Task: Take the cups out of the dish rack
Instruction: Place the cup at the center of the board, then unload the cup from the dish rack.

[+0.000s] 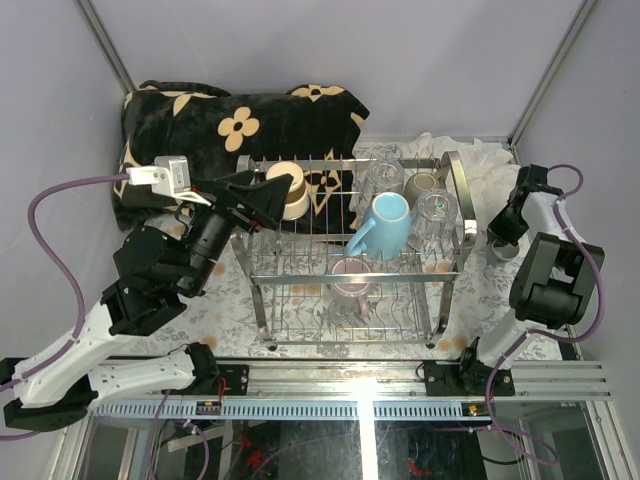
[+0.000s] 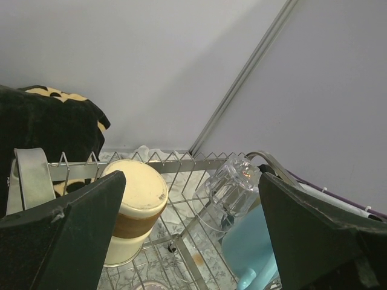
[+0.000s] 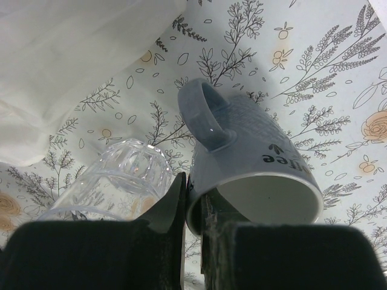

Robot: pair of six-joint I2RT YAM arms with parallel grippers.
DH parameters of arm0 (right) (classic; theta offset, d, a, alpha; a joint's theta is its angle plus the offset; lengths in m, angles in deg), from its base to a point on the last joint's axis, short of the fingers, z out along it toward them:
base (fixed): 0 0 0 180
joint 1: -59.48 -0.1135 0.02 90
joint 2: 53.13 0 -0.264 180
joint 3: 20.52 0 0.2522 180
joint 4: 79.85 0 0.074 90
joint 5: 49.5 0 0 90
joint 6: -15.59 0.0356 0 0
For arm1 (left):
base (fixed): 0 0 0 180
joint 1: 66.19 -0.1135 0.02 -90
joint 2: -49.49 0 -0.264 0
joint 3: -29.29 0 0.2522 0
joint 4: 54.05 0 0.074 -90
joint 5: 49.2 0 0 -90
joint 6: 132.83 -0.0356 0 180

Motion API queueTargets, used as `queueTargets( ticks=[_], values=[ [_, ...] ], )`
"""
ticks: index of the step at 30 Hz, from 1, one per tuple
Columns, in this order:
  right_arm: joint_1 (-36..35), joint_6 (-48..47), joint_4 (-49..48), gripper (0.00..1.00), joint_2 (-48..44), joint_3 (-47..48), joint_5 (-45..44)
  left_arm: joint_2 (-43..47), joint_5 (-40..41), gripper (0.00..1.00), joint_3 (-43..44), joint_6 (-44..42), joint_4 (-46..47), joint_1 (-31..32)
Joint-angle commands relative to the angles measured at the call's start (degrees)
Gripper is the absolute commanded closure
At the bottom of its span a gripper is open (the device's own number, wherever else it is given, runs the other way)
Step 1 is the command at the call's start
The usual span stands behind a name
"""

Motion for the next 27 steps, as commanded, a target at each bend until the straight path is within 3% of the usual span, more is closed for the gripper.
queueTargets(
  ticks=[1,3,5,13,27],
  values=[
    [0.19,0.77,0.15,0.99,1.02,1.14,2.34,-0.26,0.92,0.08,1.04,0.28,-0.50,-0.25],
    [0.16,0.84,0.38,0.92,0.17,1.63,2.95,-0.31,1.07,0.08,1.01,0.19,-0.44,-0.24],
    [0.16,0.94,0.61,0.78,-0.68,2.36,3.42,-0.55,1.08,0.08,1.09,0.11,-0.32,-0.20],
    [0.18,1.21,2.39,0.48,-4.35,4.57,4.60,-2.04,0.57,0.08,2.14,-0.28,-0.57,-0.21],
    [0.14,2.97,4.30,0.37,-21.14,6.72,8.63,-11.47,-4.58,0.08,14.01,-5.61,-8.10,-0.23]
  ],
)
